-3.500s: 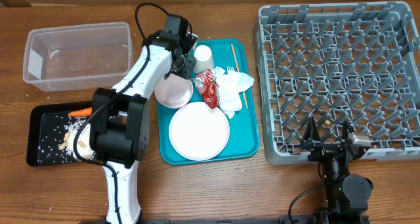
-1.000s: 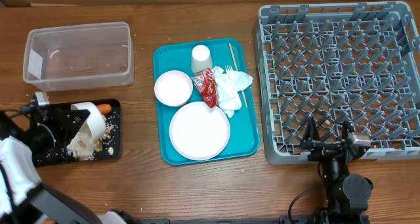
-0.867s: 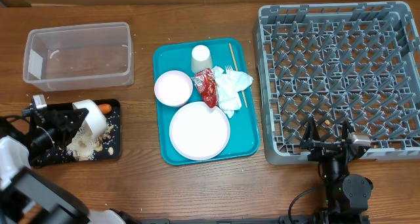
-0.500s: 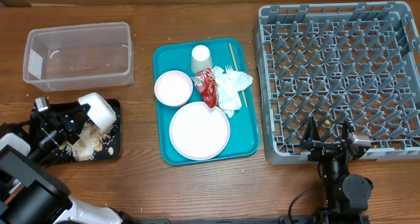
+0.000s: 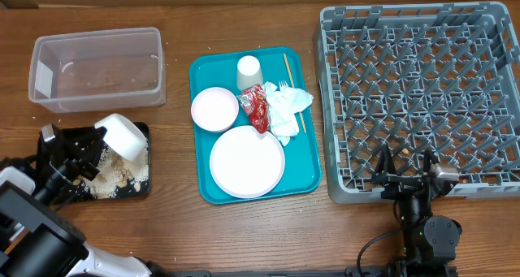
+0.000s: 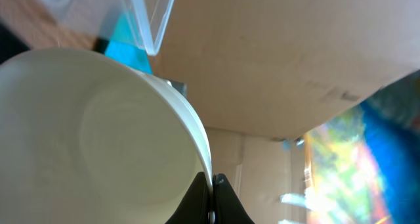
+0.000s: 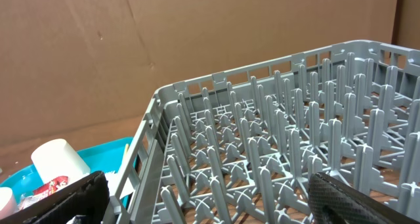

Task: Sort waste into correct bins and load items into the dishwasher rack
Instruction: 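Tip the rice bowl over the black tray to empty it, then place the emptied bowl back on the teal tray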

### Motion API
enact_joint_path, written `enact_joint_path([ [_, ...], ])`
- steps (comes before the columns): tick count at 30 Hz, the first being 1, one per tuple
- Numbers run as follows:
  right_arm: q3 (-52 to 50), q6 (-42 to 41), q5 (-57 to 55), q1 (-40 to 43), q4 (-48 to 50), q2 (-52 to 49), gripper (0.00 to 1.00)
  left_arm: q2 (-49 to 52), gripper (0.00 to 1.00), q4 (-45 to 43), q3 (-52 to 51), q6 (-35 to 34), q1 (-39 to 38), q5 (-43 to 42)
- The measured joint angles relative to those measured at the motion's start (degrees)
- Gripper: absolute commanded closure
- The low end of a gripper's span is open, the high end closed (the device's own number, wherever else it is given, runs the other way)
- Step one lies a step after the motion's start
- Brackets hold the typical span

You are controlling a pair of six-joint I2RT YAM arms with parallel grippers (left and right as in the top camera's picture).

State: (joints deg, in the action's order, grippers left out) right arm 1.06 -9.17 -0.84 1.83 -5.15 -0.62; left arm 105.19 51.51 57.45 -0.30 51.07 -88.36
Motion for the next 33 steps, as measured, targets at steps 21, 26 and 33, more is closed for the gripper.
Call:
enact_joint_path([
  [21, 0.00, 0.00, 0.00, 0.00, 0.00, 0.00, 0.00, -0.92, 0.96, 22.73, -0.11, 13.38, -1.03, -0.76],
  [26, 0.00, 0.00, 0.00, 0.00, -0.02, 0.00, 0.00, -7.67, 0.96, 36.74, 1.16, 27.39, -5.99, -0.57],
  [33, 0.00, 0.00, 0.00, 0.00, -0.02, 0.00, 0.00, -15.04, 0.96, 30.95, 7.91, 37.62, -23.19, -0.63],
])
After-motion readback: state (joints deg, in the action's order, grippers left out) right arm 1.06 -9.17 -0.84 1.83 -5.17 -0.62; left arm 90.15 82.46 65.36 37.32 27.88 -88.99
